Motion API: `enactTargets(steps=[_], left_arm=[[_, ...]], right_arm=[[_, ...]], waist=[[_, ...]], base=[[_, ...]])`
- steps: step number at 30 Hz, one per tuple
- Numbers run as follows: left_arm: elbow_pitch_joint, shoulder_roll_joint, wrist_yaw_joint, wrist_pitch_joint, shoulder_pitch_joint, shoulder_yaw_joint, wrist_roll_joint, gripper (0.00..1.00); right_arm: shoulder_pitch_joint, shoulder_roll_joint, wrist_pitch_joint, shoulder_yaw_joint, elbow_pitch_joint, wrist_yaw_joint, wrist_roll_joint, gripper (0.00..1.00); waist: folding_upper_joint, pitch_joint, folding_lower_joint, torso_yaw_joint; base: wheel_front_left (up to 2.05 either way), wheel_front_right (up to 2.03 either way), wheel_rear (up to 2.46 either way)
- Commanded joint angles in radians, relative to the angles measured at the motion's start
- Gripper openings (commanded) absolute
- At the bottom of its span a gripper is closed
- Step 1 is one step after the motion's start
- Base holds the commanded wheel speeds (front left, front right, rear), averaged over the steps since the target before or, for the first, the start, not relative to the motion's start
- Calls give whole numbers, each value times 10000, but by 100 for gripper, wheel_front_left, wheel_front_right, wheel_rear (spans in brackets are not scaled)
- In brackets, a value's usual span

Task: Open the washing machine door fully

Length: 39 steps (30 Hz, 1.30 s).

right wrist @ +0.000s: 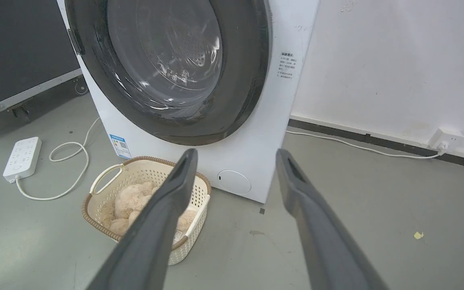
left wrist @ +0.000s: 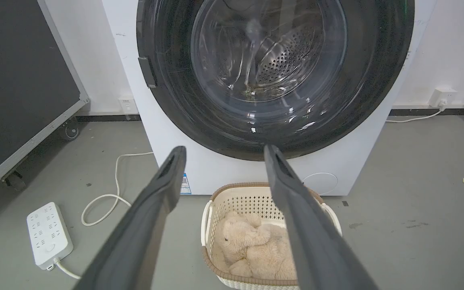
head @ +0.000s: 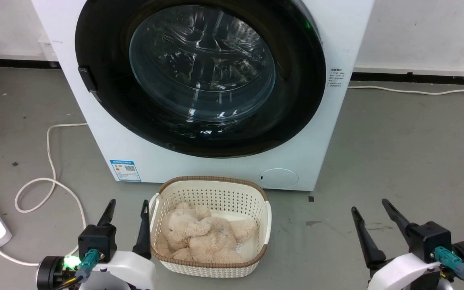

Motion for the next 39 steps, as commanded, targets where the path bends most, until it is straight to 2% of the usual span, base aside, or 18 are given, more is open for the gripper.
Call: enactTargets(steps=[1,19,39], left_arm=[[0,0,14,-66,3,-31,-17,100],[-115,0,83,-442,-79,-288,-104,100],[-488,0,229,-860,-493,-631,-206,100]], right_arm=[[5,1,-59,-2,6,0,67,100],[-312,-76,-353,42,-11,-2,448,100],[-2389,-801,-62,-222,220,-4,1975,100]], waist=[[0,2,0,1],[0,319,0,85],[0,1201,0,413]], base=[[0,0,0],[0,0,0],[0,0,0]])
